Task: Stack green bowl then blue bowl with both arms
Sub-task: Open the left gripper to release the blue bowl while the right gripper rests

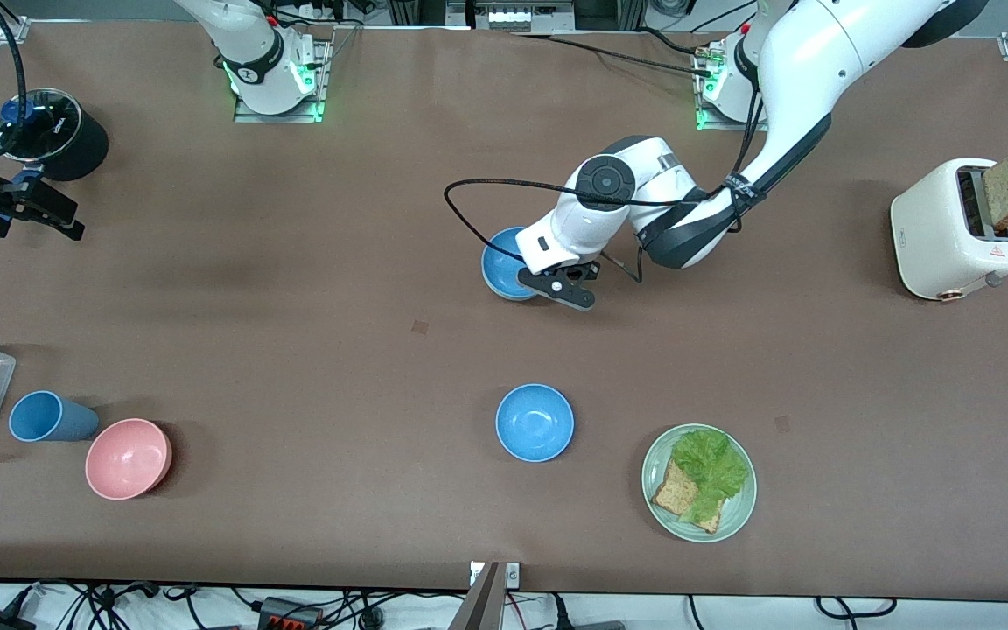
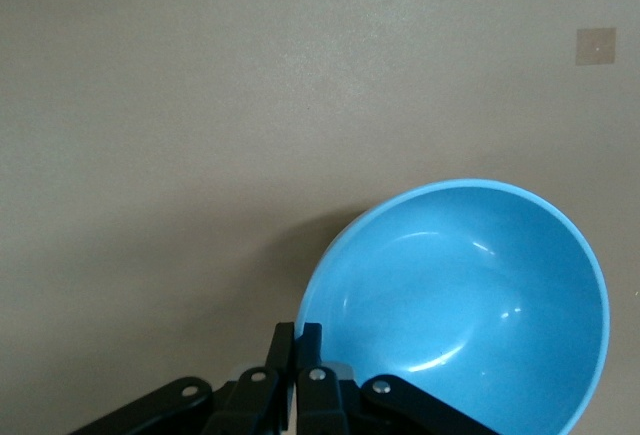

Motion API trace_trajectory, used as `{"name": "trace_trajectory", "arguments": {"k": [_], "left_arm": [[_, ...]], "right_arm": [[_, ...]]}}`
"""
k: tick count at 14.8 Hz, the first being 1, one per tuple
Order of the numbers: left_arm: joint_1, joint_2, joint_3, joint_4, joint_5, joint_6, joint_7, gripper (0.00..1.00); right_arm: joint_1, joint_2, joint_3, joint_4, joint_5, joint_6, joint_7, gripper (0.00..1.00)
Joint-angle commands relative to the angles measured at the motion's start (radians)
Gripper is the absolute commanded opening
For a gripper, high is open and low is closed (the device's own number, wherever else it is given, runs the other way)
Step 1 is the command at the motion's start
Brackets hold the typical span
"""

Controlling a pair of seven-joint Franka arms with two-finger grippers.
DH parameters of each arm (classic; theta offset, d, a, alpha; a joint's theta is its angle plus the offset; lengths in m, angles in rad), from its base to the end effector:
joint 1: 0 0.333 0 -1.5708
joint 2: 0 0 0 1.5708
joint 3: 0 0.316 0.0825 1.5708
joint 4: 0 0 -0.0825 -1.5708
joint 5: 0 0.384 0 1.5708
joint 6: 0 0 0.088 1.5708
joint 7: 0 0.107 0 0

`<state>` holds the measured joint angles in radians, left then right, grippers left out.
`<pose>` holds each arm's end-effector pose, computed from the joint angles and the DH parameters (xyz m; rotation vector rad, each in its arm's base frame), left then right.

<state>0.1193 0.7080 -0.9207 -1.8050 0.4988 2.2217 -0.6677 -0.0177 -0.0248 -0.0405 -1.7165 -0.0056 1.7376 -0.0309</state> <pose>0.4993 -0.4118 0.2779 2.9669 -0.4724 -0.1098 0.5576 -0.0332 0.5837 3.1339 -0.0415 0.0715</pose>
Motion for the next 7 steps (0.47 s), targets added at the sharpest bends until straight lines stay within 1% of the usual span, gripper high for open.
{"name": "trace_trajectory", "arguments": {"k": [1,3,4,5,6,7], "left_arm": [[-0.009,0.01,0.003,0.006,0.024,0.007,0.017,0.01],[-0.012,0.022,0.005,0.006,0.024,0.007,0.017,0.03],[-0.018,0.022,0.005,0.006,0.024,0.007,0.016,0.07],[-0.017,0.024,0.006,0.007,0.024,0.006,0.013,0.22],[-0.004,0.021,0.005,0.012,0.021,0.0,0.01,0.33],[0.014,0.01,0.0,0.018,0.014,-0.013,0.013,0.41]], "right_arm": [[-0.004,-0.004,0.007,-0.022,-0.008,0.023,-0.011,1.0],[-0.001,0.009,0.007,-0.011,-0.01,0.019,-0.011,1.0],[-0.001,0.028,0.007,0.006,-0.01,0.013,-0.011,1.0],[-0.002,0.038,0.007,0.021,-0.008,0.013,-0.014,1.0],[-0.005,0.045,0.007,0.032,-0.005,0.013,-0.023,1.0],[-0.007,0.045,0.007,0.034,-0.005,0.011,-0.026,1.0]]}}
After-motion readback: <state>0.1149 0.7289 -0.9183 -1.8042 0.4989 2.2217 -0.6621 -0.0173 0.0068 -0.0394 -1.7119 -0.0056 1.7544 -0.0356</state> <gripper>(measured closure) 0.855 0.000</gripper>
